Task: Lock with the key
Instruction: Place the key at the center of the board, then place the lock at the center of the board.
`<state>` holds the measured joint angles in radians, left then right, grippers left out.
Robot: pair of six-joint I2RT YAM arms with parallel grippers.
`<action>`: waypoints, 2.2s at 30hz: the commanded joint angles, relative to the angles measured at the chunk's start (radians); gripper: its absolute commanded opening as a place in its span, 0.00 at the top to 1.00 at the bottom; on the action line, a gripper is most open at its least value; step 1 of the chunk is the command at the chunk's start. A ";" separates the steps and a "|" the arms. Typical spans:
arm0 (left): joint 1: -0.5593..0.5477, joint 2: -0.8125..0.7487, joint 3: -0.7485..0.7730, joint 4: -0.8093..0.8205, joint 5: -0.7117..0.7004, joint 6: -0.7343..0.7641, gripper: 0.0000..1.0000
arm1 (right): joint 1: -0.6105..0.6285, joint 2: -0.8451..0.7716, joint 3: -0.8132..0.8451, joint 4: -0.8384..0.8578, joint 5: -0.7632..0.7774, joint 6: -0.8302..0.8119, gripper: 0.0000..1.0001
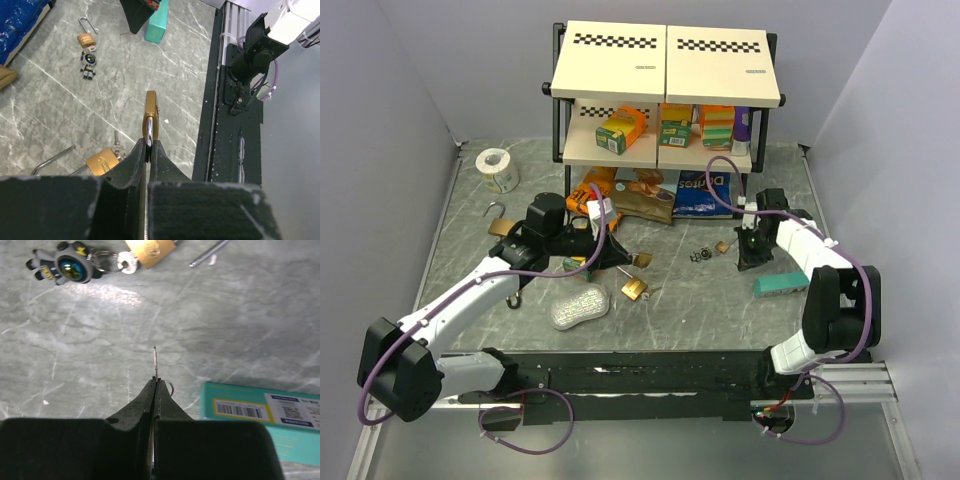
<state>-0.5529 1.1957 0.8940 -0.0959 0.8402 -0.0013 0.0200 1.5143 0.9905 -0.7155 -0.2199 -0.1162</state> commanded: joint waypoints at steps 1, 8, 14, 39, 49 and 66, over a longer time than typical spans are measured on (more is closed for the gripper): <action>0.002 0.010 0.013 0.019 0.023 0.049 0.99 | -0.012 0.029 0.005 0.028 0.048 0.038 1.00; 0.004 0.010 0.005 0.031 0.025 0.046 0.99 | -0.095 0.061 0.013 0.080 0.067 0.058 1.00; 0.001 0.024 -0.003 0.024 0.017 0.057 0.99 | -0.175 0.092 0.059 0.103 0.053 0.026 1.00; -0.045 0.139 0.037 0.062 0.008 0.023 0.99 | -0.436 0.500 0.484 0.059 -0.010 -0.198 0.80; -0.071 0.220 0.117 0.027 0.039 -0.093 0.99 | -0.437 0.310 0.455 0.024 -0.073 -0.261 0.32; -0.093 0.378 0.200 0.151 0.122 -0.681 0.99 | 0.286 -0.532 -0.010 0.097 -0.443 -0.425 0.01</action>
<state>-0.6411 1.5913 1.0821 -0.0643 0.9077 -0.4870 0.1390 1.0782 1.0183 -0.6785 -0.6212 -0.5449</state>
